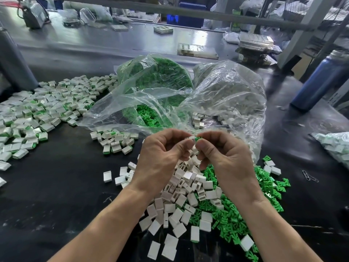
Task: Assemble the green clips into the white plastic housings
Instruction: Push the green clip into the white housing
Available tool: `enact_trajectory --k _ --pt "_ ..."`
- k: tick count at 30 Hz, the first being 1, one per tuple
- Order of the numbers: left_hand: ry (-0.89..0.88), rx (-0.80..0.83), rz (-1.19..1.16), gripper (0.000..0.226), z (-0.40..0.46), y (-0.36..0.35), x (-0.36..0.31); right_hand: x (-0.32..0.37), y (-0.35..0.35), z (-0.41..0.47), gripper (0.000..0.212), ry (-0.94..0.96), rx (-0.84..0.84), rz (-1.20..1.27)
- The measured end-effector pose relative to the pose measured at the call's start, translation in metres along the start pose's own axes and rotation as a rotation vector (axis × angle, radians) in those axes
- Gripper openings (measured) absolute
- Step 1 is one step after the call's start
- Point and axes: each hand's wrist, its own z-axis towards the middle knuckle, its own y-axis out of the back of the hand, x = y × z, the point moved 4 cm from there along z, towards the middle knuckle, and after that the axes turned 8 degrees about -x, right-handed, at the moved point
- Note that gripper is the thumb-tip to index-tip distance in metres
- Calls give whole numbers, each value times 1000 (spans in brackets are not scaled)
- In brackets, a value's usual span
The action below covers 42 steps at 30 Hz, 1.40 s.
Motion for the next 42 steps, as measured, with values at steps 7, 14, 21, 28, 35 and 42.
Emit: enact_trajectory --k 7,14,21,28,35,42 --pt "-29 -4 20 10 -1 1 -1 2 -1 -3 9 44 14 -100" --pt "-125 9 169 22 0 2 -3 10 0 -4 17 192 21 -363" --pt "-109 1 147 19 1 3 -3 8 -2 -6 19 74 -23 -146" --pt "-42 6 22 11 5 0 -4 8 -2 -3 11 -37 -63 97" --pt "-69 65 28 9 2 -10 -6 1 -17 -6 64 -214 51 210" --pt "-38 143 -102 9 -4 -25 -5 -3 -18 -8 56 -284 -59 204"
